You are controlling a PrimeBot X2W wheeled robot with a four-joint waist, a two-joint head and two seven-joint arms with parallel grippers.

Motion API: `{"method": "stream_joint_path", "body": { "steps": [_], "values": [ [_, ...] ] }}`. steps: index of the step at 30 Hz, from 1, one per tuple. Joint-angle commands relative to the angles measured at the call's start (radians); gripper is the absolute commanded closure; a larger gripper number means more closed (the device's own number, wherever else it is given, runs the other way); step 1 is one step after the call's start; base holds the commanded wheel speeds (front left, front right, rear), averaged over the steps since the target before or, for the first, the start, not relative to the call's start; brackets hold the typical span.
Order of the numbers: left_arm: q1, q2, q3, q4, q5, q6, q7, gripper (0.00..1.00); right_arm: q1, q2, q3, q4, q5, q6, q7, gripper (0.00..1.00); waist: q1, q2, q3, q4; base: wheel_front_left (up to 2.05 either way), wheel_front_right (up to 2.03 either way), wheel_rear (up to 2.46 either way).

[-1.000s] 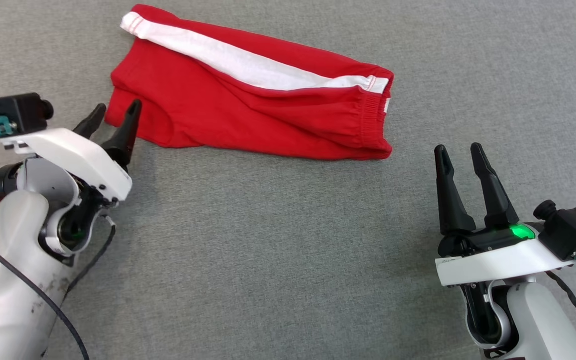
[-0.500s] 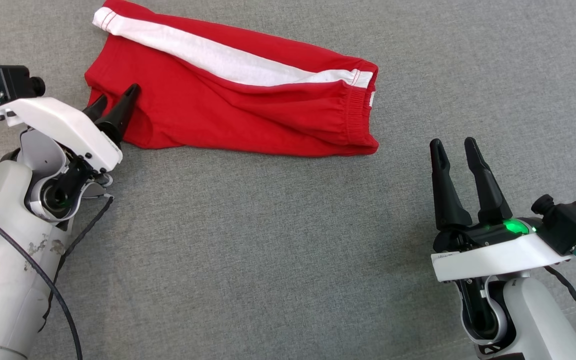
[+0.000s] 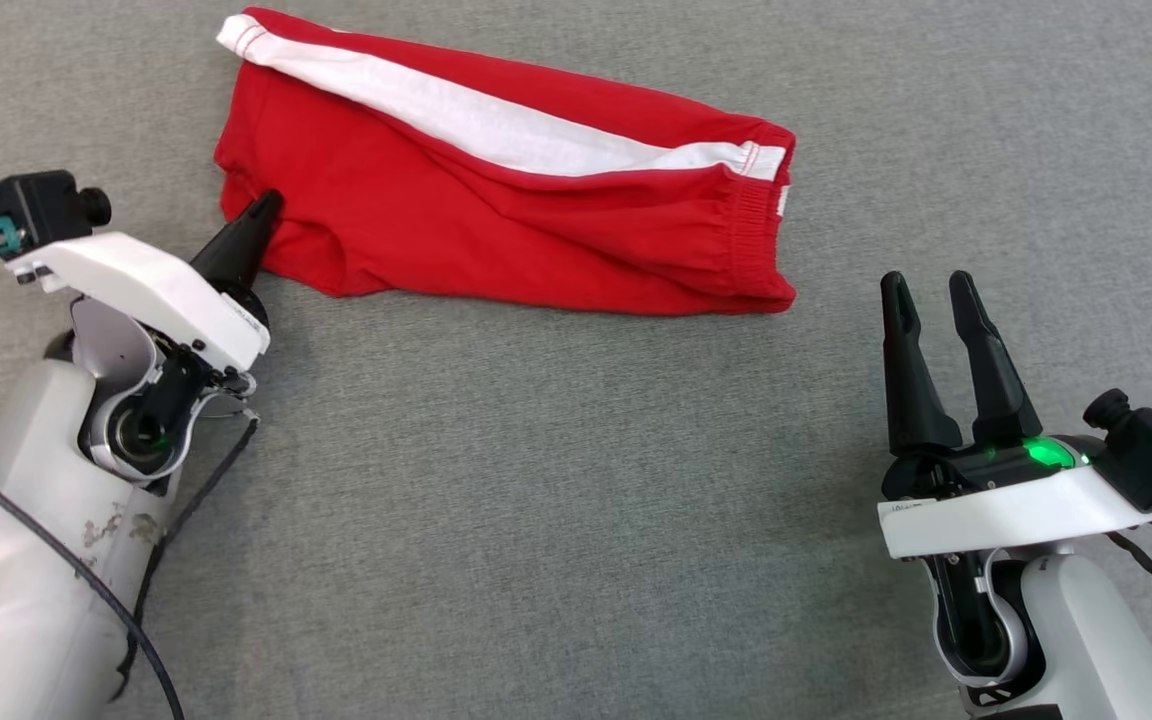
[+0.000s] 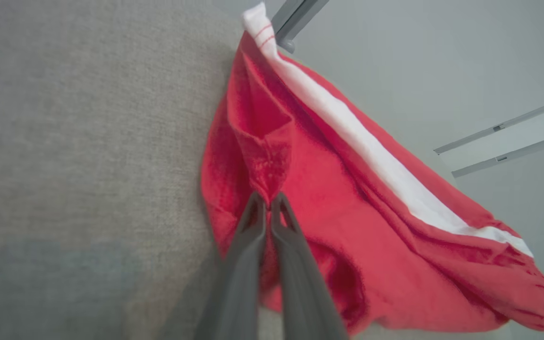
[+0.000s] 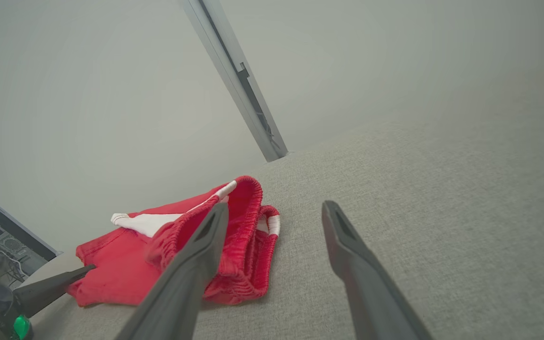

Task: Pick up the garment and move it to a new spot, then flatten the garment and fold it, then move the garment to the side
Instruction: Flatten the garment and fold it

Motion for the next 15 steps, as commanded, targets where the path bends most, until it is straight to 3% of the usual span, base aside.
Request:
{"method": "stream_joint_path", "body": {
  "steps": [1,7,15],
  "values": [
    [0.087,-0.039,-0.003,0.005,-0.042,-0.009,0.0,1.0,0.004,-0.004,-0.005,-0.004,-0.005,0.001,-0.002,0.0,0.0,0.0,-0.001,0.01,0.0,0.0,0.0],
    [0.202,-0.075,0.016,-0.129,-0.104,-0.024,-0.029,1.0,0.022,-0.005,-0.021,-0.014,-0.009,0.001,-0.002,0.0,0.0,0.0,-0.014,0.038,0.0,0.0,0.0],
    [0.311,-0.055,0.01,-0.26,-0.089,0.006,-0.064,1.0,0.062,-0.005,-0.042,-0.043,-0.029,0.001,-0.002,0.0,0.0,0.0,-0.052,0.066,0.0,0.0,0.0]
  ]
}}
